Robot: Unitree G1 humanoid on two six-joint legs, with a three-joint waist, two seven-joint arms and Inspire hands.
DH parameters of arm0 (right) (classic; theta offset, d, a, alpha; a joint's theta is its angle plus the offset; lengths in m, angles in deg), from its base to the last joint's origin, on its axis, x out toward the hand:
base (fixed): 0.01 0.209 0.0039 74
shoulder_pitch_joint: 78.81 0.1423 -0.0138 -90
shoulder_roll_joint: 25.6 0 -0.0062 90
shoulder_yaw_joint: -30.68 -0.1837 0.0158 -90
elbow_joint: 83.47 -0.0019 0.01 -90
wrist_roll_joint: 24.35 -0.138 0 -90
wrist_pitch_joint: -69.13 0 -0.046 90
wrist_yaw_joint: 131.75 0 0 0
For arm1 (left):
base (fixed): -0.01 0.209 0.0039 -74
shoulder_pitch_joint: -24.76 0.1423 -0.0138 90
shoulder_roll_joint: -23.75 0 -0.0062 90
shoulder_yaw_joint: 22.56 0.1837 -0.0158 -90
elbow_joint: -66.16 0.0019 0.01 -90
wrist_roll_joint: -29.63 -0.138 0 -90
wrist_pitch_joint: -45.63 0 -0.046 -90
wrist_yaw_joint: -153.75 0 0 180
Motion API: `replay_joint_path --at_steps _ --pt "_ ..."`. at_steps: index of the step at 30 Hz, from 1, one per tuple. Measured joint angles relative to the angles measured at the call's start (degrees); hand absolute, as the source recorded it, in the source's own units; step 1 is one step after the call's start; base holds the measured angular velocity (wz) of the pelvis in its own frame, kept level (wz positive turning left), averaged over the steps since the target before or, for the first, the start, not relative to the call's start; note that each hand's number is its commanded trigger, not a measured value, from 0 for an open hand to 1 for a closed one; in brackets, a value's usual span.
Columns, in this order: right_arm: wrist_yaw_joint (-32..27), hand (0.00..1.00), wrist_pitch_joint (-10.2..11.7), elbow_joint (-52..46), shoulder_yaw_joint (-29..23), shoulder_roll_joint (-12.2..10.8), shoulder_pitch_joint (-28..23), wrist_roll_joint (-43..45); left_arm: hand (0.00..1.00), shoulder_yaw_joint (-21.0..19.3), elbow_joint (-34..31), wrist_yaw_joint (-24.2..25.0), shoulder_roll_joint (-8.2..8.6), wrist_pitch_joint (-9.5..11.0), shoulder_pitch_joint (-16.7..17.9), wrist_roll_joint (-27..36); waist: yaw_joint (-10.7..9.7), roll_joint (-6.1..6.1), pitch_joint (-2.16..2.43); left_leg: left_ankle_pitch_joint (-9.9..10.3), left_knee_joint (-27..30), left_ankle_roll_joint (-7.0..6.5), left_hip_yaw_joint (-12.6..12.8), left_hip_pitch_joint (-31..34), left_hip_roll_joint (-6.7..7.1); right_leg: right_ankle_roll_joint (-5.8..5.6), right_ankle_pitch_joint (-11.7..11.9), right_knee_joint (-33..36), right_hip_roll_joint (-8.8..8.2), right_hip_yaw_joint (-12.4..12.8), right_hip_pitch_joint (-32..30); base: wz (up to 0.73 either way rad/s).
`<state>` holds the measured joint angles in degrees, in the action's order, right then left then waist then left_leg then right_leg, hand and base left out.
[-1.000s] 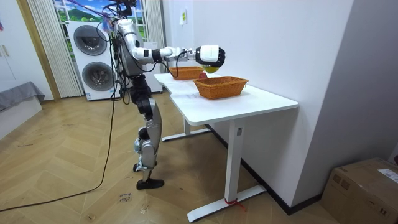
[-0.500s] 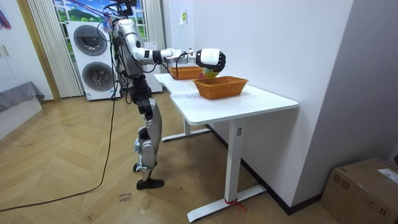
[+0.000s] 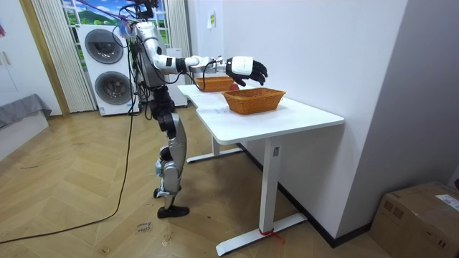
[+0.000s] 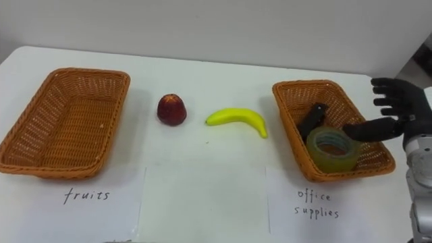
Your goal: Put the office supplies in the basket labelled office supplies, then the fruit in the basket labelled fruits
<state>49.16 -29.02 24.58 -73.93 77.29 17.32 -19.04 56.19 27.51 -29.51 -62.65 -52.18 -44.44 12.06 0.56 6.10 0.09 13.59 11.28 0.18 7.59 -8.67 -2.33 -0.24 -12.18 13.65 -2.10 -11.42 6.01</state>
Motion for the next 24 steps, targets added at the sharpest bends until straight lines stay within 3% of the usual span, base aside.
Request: replay_joint_path --at_steps 24 --pt "1.3 0.00 0.0 -0.3 0.0 0.0 -0.8 0.0 0.00 0.0 0.3 0.1 -0.28 0.0 -0.2 1.2 -0.1 0.03 0.00 0.2 0.0 0.23 0.2 0.0 -0.05 0.16 0.1 0.0 0.21 0.0 -0.1 0.00"
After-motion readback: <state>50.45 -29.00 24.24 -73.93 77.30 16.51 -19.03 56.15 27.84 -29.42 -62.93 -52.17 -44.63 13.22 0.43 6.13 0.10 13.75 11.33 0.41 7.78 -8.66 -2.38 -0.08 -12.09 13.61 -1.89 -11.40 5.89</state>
